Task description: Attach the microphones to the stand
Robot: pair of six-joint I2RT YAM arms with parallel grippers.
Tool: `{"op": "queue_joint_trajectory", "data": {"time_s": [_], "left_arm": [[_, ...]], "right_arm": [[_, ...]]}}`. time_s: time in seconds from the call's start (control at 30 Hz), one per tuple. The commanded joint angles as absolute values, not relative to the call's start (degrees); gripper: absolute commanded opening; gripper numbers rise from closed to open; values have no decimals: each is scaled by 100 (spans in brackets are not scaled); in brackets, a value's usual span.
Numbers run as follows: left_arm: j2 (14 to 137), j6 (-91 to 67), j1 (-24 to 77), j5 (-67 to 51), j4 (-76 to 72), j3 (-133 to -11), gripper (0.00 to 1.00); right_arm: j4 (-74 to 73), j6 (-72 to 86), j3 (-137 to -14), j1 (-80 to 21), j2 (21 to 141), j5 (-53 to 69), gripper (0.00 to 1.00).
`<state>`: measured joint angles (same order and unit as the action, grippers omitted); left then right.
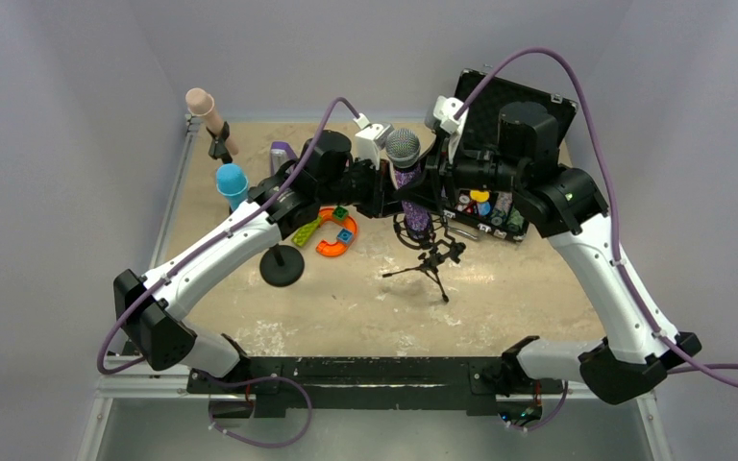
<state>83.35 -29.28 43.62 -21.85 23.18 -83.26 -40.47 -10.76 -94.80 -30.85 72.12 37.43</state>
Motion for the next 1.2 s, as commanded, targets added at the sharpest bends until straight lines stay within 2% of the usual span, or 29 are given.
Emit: {"op": "queue_joint_trajectory", "data": {"time_s": [0.0,0.27,0.37,0.57,0.73,0.9,1.17], "left_arm": [[7818,-2994,4470,-2611,1231,-8703,0],[7775,-3243,4465,-2730,905,-8752,0],[7717,-3218,4469,-2663,942,-8721,0],[7587,-2923,4465,-2444,1177,-8561,0],[7532,-2865,4470,-2443,1137,-8473,0],[7508,-2841,4465,-2452,1151,-8488,0],[7471,-2829,4465,-2463,1144,-8577,0]], "right_arm": [[-4052,-904,-8901,-3114,7010,2426,0],[-3273,487,-8029,-3120,7148,2628,0],[-3473,642,-8322,-2840,7249,2479,0],[-4229,607,-9052,-2194,7172,3044,0],[-4096,76,-8769,-2340,6590,3256,0],[-4017,-483,-8680,-2839,6265,2872,0],[-4328,-784,-8424,-3511,6935,2071,0]]}}
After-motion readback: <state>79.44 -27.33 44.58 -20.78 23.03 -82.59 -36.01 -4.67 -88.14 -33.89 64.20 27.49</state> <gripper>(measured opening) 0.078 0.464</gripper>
